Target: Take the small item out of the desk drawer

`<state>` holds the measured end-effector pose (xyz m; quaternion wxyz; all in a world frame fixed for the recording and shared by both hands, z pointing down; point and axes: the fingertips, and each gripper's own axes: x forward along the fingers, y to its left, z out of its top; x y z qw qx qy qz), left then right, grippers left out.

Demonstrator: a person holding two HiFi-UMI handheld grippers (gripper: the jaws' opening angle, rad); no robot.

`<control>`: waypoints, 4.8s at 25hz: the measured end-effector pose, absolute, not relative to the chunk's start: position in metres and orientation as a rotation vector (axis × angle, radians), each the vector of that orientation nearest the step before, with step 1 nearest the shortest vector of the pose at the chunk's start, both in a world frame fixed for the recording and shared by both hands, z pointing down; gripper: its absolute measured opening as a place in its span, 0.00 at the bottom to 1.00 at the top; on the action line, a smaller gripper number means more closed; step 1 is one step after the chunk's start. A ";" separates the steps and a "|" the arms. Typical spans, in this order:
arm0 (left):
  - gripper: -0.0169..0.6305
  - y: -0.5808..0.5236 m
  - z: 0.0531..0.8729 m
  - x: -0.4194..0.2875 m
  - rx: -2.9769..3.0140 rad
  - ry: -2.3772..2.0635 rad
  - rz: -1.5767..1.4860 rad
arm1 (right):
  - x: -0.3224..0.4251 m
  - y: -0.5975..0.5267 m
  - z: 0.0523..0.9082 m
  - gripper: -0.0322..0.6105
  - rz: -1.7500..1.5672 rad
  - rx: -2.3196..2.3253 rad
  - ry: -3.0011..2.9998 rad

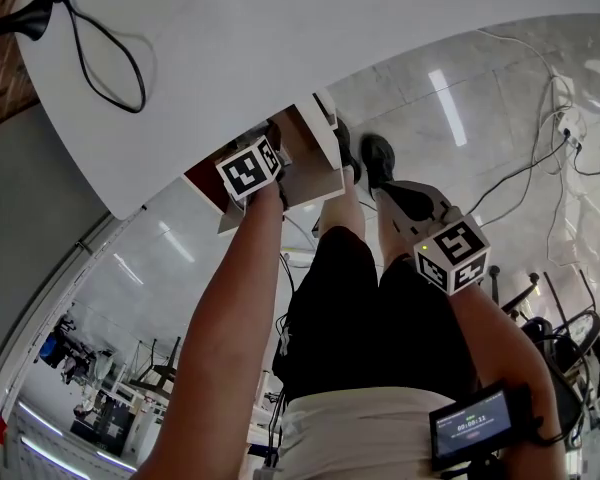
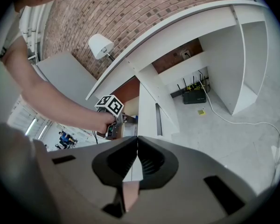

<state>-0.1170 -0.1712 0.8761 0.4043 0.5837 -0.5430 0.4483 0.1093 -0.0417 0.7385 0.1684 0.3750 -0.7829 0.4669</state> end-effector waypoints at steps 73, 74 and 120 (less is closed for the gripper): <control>0.62 -0.062 0.638 -0.132 1.593 -1.477 0.331 | 0.036 -0.056 0.635 0.06 1.017 0.716 -2.388; 0.62 -0.058 0.637 -0.130 1.591 -1.474 0.317 | 0.039 -0.055 0.634 0.06 1.010 0.720 -2.384; 0.62 -0.057 0.493 -0.181 1.919 -1.418 0.121 | 0.009 -0.104 0.480 0.06 0.667 0.910 -2.557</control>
